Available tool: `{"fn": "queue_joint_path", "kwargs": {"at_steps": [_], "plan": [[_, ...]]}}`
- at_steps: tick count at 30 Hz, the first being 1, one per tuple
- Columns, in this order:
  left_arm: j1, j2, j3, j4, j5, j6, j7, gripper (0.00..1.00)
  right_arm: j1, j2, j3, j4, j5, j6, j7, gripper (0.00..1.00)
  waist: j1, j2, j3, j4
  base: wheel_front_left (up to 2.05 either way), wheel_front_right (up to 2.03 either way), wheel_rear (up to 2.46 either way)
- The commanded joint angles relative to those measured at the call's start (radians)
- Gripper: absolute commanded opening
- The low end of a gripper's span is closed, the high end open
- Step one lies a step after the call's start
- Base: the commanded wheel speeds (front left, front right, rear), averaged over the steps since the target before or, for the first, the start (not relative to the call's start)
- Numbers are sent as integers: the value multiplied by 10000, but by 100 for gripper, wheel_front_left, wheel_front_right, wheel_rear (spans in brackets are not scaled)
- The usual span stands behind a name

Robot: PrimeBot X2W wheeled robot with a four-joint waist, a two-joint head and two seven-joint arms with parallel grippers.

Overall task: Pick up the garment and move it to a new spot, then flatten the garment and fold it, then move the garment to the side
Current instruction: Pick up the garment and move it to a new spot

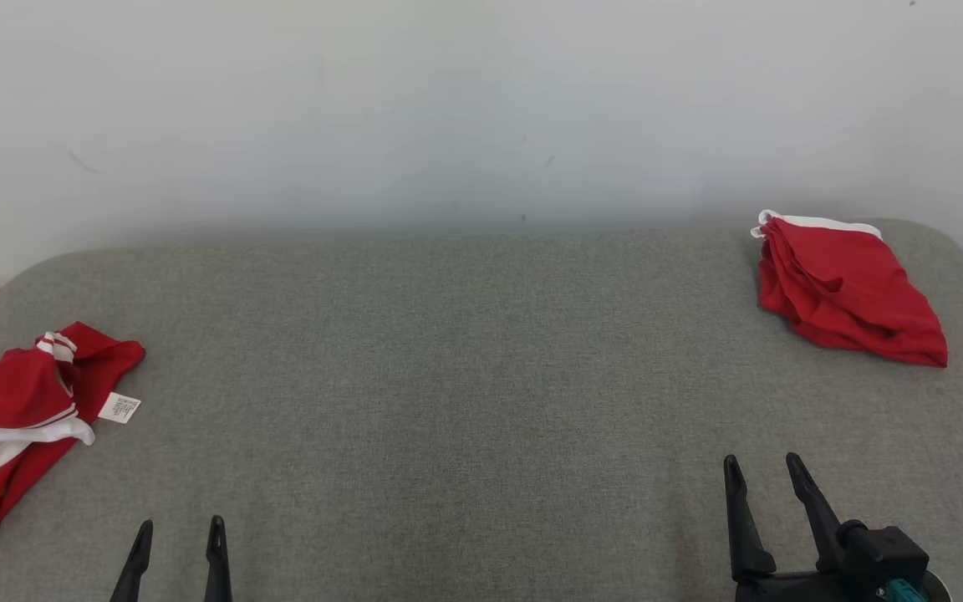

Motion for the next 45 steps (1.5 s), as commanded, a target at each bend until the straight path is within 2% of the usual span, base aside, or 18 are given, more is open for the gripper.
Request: {"fn": "queue_joint_path", "kwargs": {"at_steps": [1,11,18,21,33,45], "plan": [[40,66,18,0,24,46,-37,100,45,29,-16,13,-59,-2,-5,100,-1,0,6,7,0,0,0],[27,89,48,41,-2,80,-37,100,152,67,-76,78,-4,-2,-5,100,-1,0,34,414,0,0,0],[-129,122,44,87,-41,115,-39,100,257,88,-99,205,53,-2,-4,100,-1,0,23,1476,0,0,0],[-80,107,332,5,-290,228,-37,100,151,96,-6,277,74,-2,-5,100,-1,0,-3,2200,0,0,0],[244,304,700,-43,-377,306,-39,100,-19,104,339,531,216,-2,-4,100,-1,0,-111,3997,0,0,0],[379,410,945,-25,-507,393,-39,100,-89,110,588,628,357,-1,-6,100,-1,0,-190,5019,0,0,0]]}}
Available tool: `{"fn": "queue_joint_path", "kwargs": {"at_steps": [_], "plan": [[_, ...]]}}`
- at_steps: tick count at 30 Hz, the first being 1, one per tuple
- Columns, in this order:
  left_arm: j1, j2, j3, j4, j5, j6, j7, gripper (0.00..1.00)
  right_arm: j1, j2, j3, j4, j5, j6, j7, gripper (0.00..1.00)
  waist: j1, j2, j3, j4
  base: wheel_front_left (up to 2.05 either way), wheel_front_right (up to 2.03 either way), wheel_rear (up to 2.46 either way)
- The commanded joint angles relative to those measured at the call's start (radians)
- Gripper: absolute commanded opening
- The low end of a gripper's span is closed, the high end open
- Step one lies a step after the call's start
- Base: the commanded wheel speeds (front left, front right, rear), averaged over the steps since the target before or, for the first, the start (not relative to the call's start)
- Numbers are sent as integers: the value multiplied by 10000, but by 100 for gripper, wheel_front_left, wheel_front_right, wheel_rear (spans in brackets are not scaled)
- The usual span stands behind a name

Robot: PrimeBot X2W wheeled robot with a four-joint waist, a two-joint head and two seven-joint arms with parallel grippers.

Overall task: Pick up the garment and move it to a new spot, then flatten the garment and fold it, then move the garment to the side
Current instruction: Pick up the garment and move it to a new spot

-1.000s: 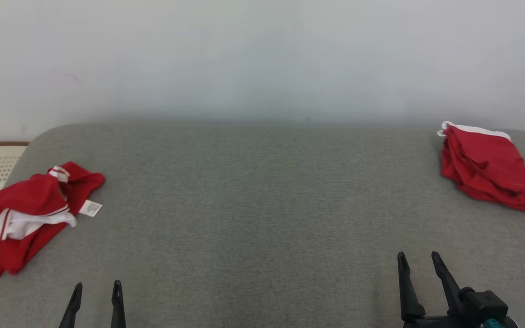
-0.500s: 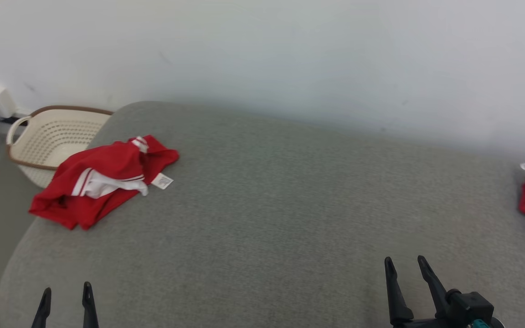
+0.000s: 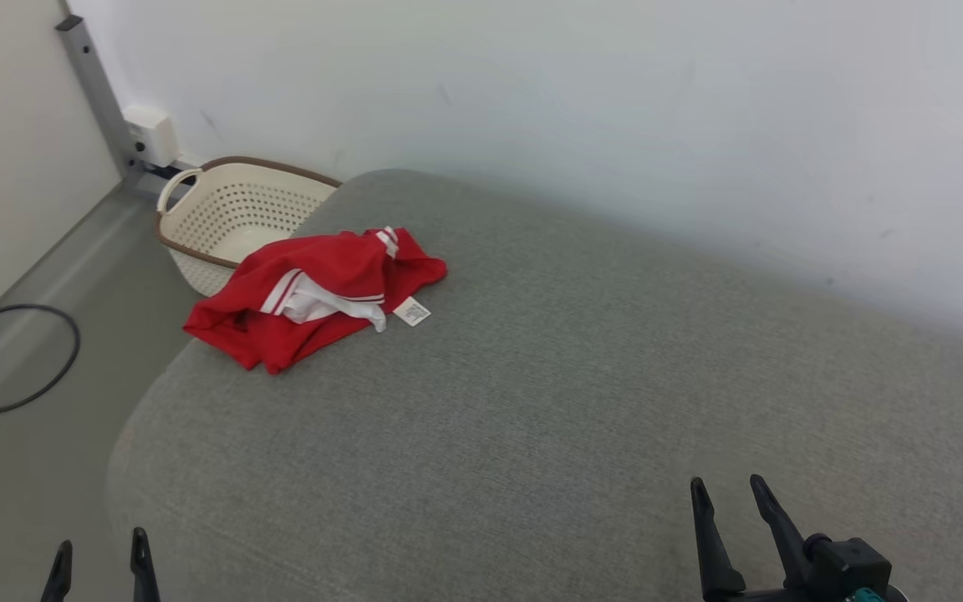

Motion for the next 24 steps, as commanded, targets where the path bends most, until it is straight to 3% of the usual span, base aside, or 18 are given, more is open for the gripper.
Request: {"fn": "queue_joint_path", "kwargs": {"at_steps": [1,12,17,24], "plan": [[183,76,42,8,-90,20,-39,100,-71,25,16,11,30,-2,-6,100,0,0,-63,270,0,0,0],[84,4,243,-26,-303,119,-41,100,-163,27,213,54,41,-2,-5,100,0,0,21,112,0,0,0],[-315,52,292,41,-545,-35,-39,100,-388,-10,356,45,-21,-2,-5,100,0,0,308,-321,0,0,0],[-1904,585,264,532,-880,-493,140,100,-944,-62,780,-83,-19,-1,-5,100,0,0,1045,-1323,0,0,0]]}}
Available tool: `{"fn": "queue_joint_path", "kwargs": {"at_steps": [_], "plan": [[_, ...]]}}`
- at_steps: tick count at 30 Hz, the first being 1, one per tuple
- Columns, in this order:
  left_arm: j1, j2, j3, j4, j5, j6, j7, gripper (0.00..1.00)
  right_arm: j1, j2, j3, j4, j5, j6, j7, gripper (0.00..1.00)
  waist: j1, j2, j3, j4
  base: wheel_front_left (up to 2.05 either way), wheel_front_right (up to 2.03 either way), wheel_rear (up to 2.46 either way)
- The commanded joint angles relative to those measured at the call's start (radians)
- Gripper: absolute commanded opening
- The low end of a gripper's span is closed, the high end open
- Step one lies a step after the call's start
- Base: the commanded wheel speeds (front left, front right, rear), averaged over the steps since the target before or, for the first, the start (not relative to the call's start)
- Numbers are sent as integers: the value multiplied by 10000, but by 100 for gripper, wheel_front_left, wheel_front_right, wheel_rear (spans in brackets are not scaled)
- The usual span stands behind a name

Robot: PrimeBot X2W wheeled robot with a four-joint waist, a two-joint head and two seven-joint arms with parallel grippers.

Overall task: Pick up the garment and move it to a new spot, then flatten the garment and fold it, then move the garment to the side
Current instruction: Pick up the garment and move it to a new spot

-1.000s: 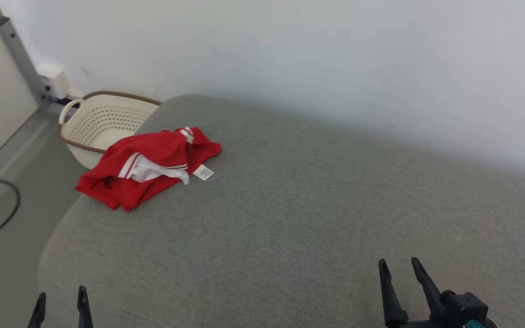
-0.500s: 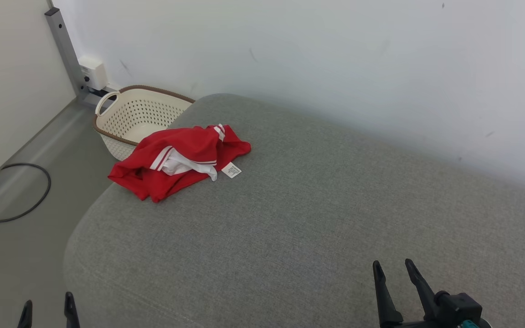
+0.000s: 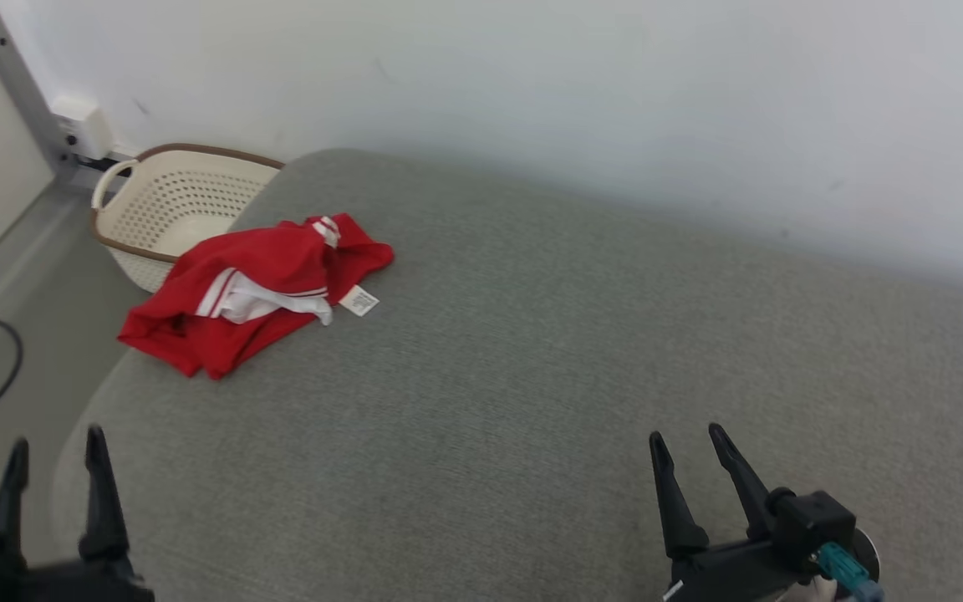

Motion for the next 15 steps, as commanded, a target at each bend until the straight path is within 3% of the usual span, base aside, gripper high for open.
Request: {"fn": "queue_joint_path", "kwargs": {"at_steps": [1,8,15], "plan": [[-491,157,-3,208,-121,-155,162,100,-205,-52,72,-59,-8,0,-5,100,0,-2,659,-742,0,0,0],[-2674,921,128,1227,-628,-596,591,100,-854,-136,220,-185,-40,1,-5,100,0,-2,1675,-1949,0,0,0],[-4313,1598,85,2006,-794,-928,1123,100,-1275,-147,149,-333,-72,1,-5,100,0,-2,2390,-2730,0,0,0]]}}
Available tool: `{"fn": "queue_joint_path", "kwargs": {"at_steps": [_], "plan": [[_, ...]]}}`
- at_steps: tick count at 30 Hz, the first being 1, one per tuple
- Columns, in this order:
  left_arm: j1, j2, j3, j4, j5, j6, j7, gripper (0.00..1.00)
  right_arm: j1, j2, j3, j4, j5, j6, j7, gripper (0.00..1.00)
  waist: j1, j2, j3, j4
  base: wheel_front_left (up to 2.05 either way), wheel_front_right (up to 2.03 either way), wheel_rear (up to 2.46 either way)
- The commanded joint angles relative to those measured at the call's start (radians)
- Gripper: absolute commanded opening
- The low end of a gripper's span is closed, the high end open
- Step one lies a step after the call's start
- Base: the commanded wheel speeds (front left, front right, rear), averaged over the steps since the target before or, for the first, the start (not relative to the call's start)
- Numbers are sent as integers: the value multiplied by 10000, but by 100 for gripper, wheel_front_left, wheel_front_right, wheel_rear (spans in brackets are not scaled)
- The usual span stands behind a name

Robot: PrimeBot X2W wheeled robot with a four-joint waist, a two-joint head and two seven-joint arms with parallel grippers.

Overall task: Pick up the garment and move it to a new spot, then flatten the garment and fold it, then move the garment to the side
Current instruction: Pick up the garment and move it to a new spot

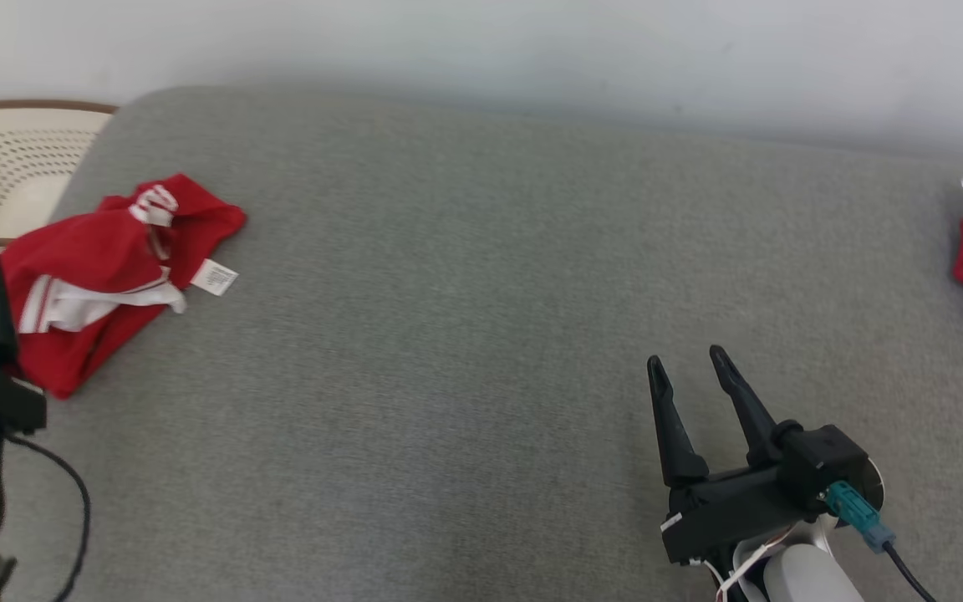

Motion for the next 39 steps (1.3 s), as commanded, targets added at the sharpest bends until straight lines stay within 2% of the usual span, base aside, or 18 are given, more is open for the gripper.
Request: {"fn": "queue_joint_path", "kwargs": {"at_steps": [1,13,22,30,39], "plan": [[-141,130,-4,84,-27,-20,30,100,-133,-37,16,-57,-69,-1,-5,100,-1,-2,913,-907,0,0,0],[-2334,897,-499,2286,-450,-520,1075,100,-659,38,89,-207,12,-1,-5,100,-1,-2,1710,-1610,0,0,0],[-2965,1507,-861,4305,-109,-445,1587,100,-847,67,67,-284,-13,-1,-5,100,-1,-2,2305,-1972,0,0,0],[-3308,1677,-1083,6253,-286,-586,1930,100,-1041,53,157,-265,-67,-1,-5,100,-1,-2,2608,-2161,0,0,0],[-3758,1593,-1184,7735,-466,-617,2256,100,-1182,-43,206,-177,-89,-1,-5,100,-1,-2,2712,-2310,0,0,0]]}}
